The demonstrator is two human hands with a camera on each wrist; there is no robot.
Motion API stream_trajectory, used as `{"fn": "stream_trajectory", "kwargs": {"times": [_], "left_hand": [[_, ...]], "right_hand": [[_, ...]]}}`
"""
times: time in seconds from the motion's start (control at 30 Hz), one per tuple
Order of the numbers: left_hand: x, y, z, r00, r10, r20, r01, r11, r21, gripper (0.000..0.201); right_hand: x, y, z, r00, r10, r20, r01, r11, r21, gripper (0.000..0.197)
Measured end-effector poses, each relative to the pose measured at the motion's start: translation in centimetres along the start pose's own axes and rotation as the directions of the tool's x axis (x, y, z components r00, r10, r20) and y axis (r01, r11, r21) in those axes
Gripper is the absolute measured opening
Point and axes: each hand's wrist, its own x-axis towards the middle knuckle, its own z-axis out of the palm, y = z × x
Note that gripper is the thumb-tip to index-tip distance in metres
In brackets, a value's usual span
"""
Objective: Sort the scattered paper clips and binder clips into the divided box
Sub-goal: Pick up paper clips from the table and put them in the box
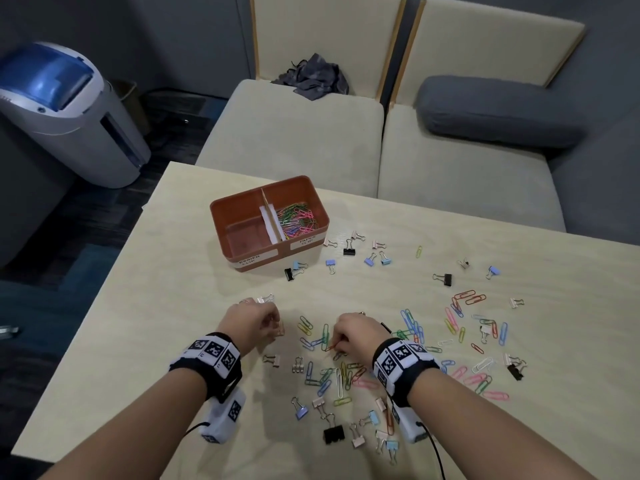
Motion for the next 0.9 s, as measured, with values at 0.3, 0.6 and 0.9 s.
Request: {"fn": "stream_trajectory", "kwargs": {"times": [0.3,0.6,0.9], "left_hand": [[1.7,0.9,-0.4,0.988,0.112,0.104,-0.132,0.97,0.205,0.019],[2.7,1.4,-0.8,0.991,0.084,0.103,-0.107,0.962,0.25,0.023],[2.8,1.9,-1.2,0.993,0.049,0.107,-0.071,0.974,0.214,0.019]], "right_hand": [[2.0,-1.4,-0.6,0.993,-0.108,0.039,0.113,0.983,-0.148,0.026],[2.2,-1.1,-0.2,0.997,-0.079,0.01,0.079,0.98,-0.181,0.029],[2.0,-1.1,0.4,0.998,0.008,0.061,-0.004,0.999,-0.054,0.021]]}}
